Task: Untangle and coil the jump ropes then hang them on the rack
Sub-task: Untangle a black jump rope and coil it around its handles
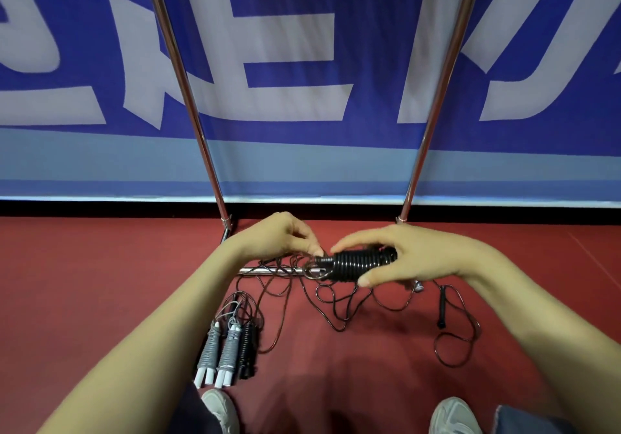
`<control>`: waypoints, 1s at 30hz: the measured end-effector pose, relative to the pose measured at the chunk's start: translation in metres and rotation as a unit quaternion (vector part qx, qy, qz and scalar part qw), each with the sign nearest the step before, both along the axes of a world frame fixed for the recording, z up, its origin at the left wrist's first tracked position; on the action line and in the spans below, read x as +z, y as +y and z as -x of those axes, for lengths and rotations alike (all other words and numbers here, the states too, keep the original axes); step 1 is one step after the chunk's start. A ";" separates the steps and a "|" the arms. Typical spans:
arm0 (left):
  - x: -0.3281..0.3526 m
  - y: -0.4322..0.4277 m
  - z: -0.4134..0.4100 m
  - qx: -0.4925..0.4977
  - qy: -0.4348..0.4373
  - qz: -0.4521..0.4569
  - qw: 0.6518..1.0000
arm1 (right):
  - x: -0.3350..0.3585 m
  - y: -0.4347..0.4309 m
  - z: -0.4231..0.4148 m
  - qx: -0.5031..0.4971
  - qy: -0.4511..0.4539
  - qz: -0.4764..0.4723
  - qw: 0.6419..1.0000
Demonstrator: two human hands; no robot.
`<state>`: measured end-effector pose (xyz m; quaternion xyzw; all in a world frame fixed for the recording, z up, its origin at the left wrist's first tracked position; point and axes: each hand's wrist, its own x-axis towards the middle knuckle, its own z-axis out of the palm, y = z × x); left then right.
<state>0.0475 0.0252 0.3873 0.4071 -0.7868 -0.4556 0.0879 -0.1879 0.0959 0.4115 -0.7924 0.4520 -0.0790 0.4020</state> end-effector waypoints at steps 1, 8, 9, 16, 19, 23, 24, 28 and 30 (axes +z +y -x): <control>0.001 0.002 0.003 -0.004 -0.020 0.013 1.000 | -0.002 0.000 -0.003 -0.002 0.021 -0.028 0.999; 0.005 0.020 0.027 0.136 0.024 0.147 0.979 | -0.016 -0.011 -0.004 -0.114 0.120 0.068 0.984; 0.005 0.021 0.029 0.148 0.038 0.153 0.976 | -0.017 -0.011 -0.004 -0.135 0.127 0.084 0.979; -0.001 0.029 0.038 0.147 0.164 0.084 0.972 | -0.021 -0.013 -0.003 -0.181 0.160 0.226 0.944; 0.003 0.028 0.036 0.140 0.212 0.047 0.966 | -0.022 -0.015 -0.006 -0.196 0.147 0.248 0.937; 0.007 0.027 0.035 0.176 0.284 0.011 0.942 | -0.016 -0.020 -0.007 -0.255 0.078 0.259 0.928; 0.007 0.027 0.034 0.181 0.292 0.000 0.939 | -0.013 -0.020 -0.008 -0.267 0.057 0.256 0.927; 0.006 0.022 0.027 0.140 0.263 -0.008 0.955 | -0.006 -0.018 -0.006 -0.317 -0.030 0.224 0.921; 0.006 0.021 0.025 0.121 0.264 -0.025 0.957 | -0.005 -0.016 -0.005 -0.333 -0.083 0.198 0.918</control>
